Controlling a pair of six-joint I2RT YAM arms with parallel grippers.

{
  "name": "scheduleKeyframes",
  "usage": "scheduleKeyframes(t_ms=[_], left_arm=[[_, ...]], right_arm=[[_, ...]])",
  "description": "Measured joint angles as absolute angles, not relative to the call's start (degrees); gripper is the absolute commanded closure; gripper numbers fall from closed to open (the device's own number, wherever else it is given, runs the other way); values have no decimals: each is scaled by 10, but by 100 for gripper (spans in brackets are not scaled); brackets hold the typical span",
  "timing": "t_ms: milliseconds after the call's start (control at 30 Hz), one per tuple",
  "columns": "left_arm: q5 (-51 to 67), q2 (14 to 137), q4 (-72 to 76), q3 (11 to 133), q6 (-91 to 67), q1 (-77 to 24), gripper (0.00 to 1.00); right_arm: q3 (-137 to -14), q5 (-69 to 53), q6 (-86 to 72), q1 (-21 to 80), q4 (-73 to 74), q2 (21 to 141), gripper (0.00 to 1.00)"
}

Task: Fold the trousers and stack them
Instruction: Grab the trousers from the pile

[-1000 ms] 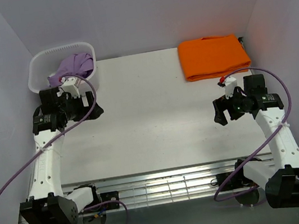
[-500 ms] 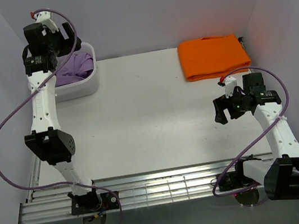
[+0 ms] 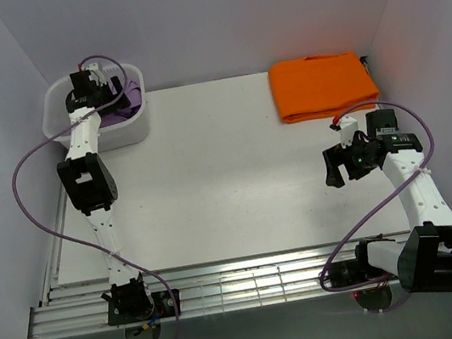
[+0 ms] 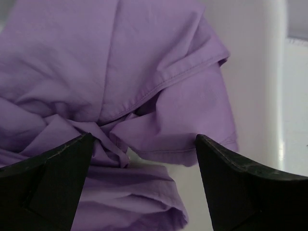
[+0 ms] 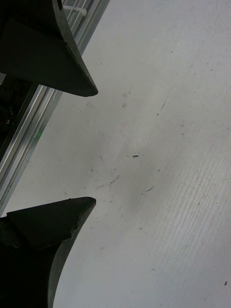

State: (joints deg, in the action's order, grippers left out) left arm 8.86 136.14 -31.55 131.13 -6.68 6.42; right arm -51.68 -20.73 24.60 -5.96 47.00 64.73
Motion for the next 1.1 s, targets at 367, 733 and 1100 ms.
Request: scheduleKeyframes(t_ms=[367, 733, 1100], left_arm=[[97, 1445, -312, 1340, -20, 60, 15], [68, 1475, -228, 1340, 17, 59, 100], [49, 1388, -6, 1350, 23, 59, 100]], right_arm=[[-517, -204, 246, -60, 470, 653, 10], [-517, -196, 246, -60, 469, 675, 10], [-517, -195, 245, -60, 468, 651, 10]])
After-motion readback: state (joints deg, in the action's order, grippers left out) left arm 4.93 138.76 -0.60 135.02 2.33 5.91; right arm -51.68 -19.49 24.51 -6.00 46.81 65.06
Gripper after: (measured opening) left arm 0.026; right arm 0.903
